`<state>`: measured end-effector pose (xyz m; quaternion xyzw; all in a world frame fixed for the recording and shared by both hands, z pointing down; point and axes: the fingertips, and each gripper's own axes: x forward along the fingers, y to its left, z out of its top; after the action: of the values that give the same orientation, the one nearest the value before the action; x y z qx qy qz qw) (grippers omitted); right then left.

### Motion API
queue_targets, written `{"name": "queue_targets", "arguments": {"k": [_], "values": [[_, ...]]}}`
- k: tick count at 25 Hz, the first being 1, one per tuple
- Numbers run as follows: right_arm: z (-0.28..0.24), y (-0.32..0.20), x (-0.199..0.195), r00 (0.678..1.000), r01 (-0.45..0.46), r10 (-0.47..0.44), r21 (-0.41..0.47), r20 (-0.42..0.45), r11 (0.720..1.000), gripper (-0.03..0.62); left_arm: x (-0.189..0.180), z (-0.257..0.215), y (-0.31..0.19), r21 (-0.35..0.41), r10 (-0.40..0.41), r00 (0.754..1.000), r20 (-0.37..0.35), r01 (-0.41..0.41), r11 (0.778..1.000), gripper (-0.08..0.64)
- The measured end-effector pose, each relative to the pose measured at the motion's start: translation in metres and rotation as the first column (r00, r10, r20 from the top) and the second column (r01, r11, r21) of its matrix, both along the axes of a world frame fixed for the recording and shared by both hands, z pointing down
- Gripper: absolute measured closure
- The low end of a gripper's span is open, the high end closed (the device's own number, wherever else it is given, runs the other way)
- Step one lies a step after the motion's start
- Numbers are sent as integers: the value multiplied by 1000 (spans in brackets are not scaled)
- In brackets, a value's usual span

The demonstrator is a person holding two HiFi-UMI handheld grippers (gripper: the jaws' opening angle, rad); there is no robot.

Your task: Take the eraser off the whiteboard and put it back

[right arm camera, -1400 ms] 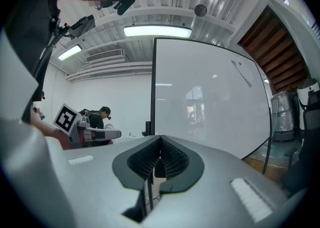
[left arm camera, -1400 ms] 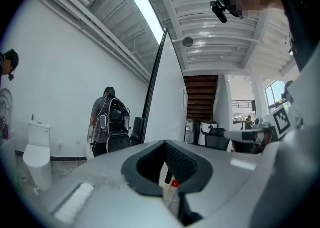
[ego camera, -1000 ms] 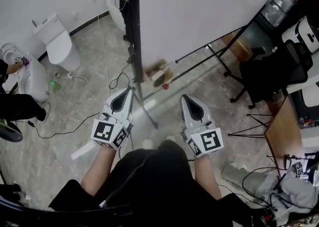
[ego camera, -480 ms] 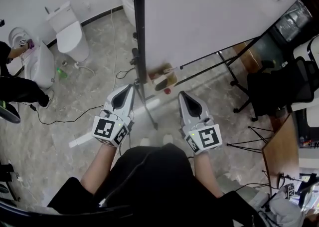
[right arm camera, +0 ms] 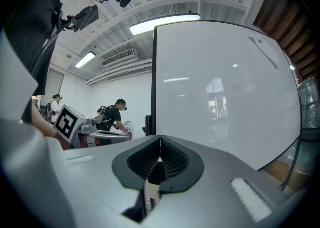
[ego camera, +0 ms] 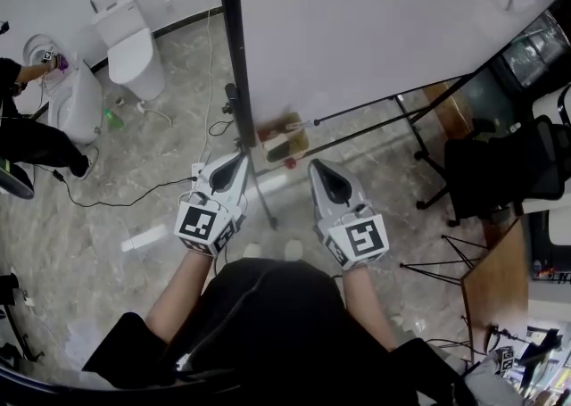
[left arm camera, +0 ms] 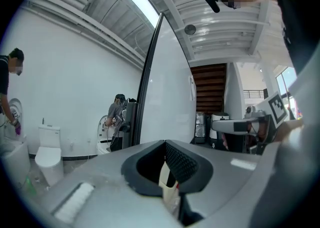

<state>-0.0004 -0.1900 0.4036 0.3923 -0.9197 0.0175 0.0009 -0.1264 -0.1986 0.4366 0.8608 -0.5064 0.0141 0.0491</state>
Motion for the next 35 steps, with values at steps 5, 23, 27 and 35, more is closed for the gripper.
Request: {"name": "queue_targets", "arguments": {"k": [5,23,27,35], "values": [[5,-1,18,1000,-4,4,-10,5,1000,583,19,14,-5,-28,17,1000,18,-17,999,513],[21,-12,46,1000,8,-8,-41,-6,999,581,59,61,-50,-125,117,962,245,-88,988,221],[21,-16,36,999,31,-32,-42,-8,999,581,64,67,-57,-139,146,956,256,-113,984,221],[22,-22,45,1000,-1,0,-47,-15,999,581,63,82,-63,-175,164,952,260,-121,977,300]]}}
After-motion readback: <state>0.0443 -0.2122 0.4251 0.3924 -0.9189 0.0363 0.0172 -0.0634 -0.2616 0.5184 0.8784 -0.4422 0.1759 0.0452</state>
